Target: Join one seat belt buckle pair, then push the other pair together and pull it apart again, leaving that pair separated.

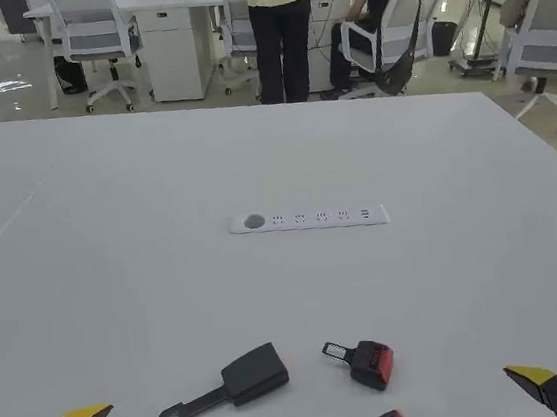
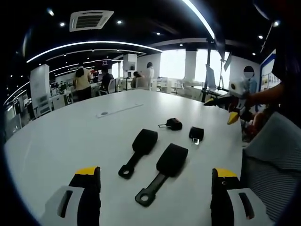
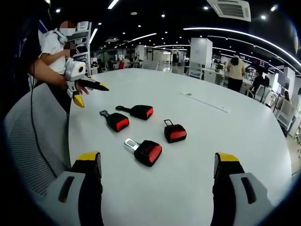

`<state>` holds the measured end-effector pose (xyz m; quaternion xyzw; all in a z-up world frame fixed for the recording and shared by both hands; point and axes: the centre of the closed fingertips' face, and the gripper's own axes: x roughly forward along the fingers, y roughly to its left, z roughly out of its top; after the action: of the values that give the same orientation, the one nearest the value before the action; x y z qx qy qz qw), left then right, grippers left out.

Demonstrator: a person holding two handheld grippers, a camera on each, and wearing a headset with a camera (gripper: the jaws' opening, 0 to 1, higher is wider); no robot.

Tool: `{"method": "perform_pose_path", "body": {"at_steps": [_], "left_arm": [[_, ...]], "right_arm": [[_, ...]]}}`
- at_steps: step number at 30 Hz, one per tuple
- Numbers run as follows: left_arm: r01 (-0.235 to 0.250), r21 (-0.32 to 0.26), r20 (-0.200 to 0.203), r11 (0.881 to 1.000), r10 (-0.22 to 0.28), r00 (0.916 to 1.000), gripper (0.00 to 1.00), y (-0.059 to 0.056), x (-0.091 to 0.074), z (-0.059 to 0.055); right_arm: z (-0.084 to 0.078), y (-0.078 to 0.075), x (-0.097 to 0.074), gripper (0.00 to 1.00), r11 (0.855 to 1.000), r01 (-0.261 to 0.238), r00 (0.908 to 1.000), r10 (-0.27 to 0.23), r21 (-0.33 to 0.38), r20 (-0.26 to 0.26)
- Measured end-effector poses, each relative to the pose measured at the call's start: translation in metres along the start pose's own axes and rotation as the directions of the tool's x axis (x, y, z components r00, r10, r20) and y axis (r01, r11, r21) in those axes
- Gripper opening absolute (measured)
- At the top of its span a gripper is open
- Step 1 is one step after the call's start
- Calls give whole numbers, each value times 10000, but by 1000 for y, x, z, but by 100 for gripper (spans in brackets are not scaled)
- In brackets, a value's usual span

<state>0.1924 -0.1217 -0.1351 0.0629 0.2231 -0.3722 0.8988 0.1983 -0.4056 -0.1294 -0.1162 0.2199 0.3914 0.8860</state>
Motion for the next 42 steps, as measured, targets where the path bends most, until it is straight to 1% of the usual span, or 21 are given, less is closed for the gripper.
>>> {"method": "perform_pose_path", "body": {"at_steps": [6, 11, 17, 18, 21, 35, 42], "left_arm": [[-69, -37, 33, 10000, 69, 10000, 100, 3, -1, 0], [-64, -59, 43, 10000, 64, 10000, 100, 5, -1, -1], [-110, -121, 112, 9999, 112, 9999, 100, 6, -1, 0], [-134, -126, 142, 9998, 136, 9998, 100, 9, -2, -1], [-161, -135, 156, 9998, 163, 9997, 100, 11, -2, -1], [-210, -69, 120, 9998, 210, 9997, 100, 14, -1, -1], [-188, -9, 106, 9998, 188, 9998, 100, 11, 1, 1]], "right_arm": [[-1, -2, 1, 100, 10000, 54, 10000, -54, 82, -45], [0, -4, 1, 100, 9998, 128, 9999, -129, 133, 51], [0, -6, 1, 100, 9998, 151, 9999, -152, 146, 67], [0, -7, 1, 100, 9998, 153, 9999, -154, 162, 73], [1, -5, 1, 100, 9997, 158, 9998, -160, 161, 81], [4, -5, 3, 100, 9998, 130, 9999, -131, 125, 66], [1, -7, 3, 100, 9999, 85, 10000, -86, 111, 33]]}}
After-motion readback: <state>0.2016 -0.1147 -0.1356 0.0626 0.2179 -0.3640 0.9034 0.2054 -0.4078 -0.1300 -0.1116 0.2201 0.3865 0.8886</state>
